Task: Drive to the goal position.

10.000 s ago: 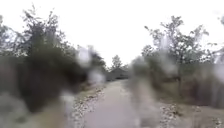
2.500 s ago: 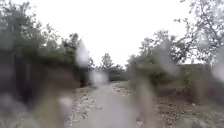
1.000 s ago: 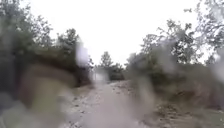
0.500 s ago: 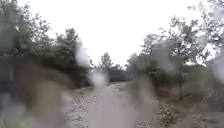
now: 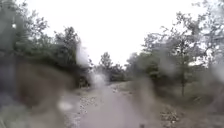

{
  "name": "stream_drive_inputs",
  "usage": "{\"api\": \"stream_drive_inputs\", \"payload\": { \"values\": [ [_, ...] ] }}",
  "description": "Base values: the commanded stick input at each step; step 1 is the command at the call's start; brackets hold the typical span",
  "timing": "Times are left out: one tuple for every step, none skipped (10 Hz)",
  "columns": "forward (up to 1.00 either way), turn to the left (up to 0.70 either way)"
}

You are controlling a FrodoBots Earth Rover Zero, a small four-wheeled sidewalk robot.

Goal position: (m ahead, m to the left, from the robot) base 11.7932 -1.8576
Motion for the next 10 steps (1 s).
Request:
{"api": "stream_drive_inputs", "payload": {
  "values": [
    [0.45,0.0],
    [0.45,0.0],
    [0.45,0.0],
    [0.45,0.0],
    [0.45,0.0],
    [0.45,0.0],
    [0.45,0.0],
    [0.45,0.0],
    [0.45,0.0],
    [0.45,0.0]
  ]
}}
